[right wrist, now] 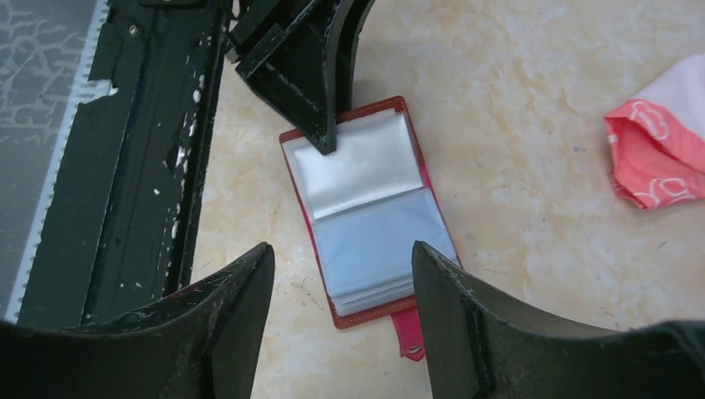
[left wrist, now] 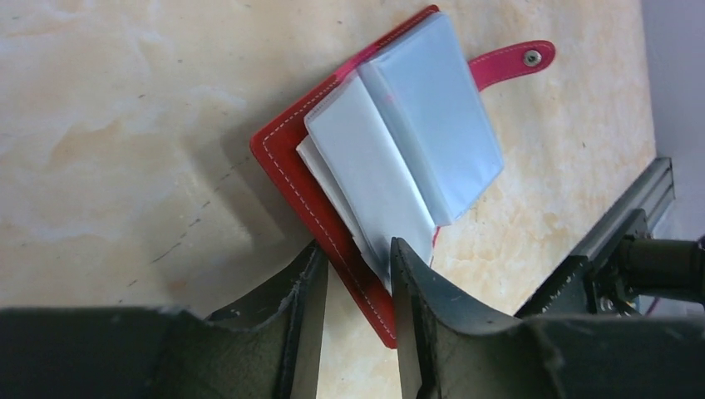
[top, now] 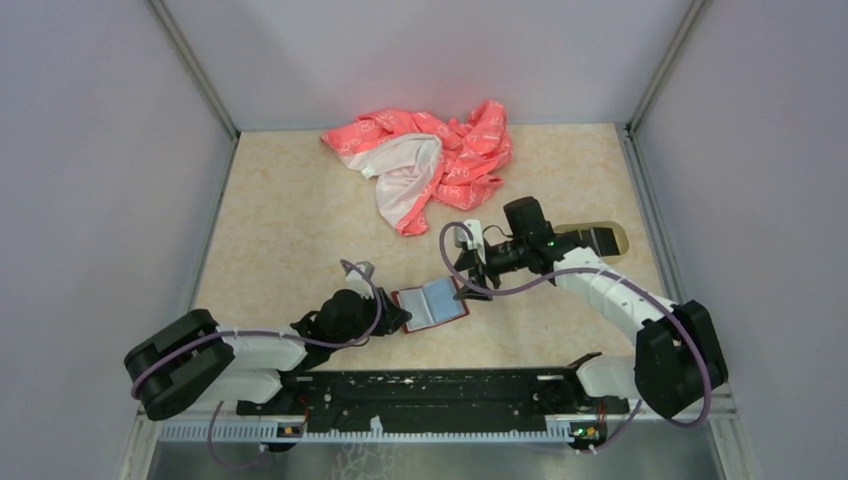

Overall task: Put the credit cards into the card holder
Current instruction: Open the card holder at the center of the board.

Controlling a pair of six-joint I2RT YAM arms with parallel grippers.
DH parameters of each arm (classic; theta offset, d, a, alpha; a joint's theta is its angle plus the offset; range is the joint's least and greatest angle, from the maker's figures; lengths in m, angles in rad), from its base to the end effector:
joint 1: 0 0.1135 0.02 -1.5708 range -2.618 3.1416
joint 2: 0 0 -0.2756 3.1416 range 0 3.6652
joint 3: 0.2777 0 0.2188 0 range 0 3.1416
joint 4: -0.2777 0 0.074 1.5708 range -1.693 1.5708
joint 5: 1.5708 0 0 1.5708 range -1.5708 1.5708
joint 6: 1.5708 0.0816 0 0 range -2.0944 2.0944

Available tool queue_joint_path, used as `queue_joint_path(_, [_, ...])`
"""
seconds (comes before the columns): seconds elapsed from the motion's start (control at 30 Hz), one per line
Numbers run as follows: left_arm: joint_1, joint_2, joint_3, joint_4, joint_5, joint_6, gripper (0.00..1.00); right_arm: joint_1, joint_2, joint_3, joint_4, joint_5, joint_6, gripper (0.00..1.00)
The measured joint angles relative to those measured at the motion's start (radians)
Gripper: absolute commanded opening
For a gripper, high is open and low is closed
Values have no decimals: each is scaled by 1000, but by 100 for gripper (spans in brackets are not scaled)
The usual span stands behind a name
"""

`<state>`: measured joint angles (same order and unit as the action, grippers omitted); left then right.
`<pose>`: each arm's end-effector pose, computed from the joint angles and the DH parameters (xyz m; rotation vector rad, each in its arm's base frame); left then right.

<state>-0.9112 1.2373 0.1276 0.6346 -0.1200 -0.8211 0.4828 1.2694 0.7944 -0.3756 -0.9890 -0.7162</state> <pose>0.1394 -0.1639 0.1413 0.0184 2.1816 -0.9286 0.1731 0.1677 0.2445 -1.5543 1.5102 1.0442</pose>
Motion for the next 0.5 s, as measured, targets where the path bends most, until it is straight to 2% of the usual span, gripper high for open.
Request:
queue_joint_path(0.13, [18, 10, -2, 44, 54, 11, 33, 0, 8, 95, -32, 0, 48, 62])
queue_joint_path(0.2, [25, 10, -5, 63, 68, 12, 31, 0, 16, 126, 13, -20, 112, 63])
queue_joint_path(0.33, [34, -16, -24, 72, 83, 12, 32, 0, 18, 71, 116, -21, 199, 64])
queue_joint_path(0.5, [39, -135, -39, 29, 77, 21, 38, -1, 63, 10, 134, 14, 249, 63])
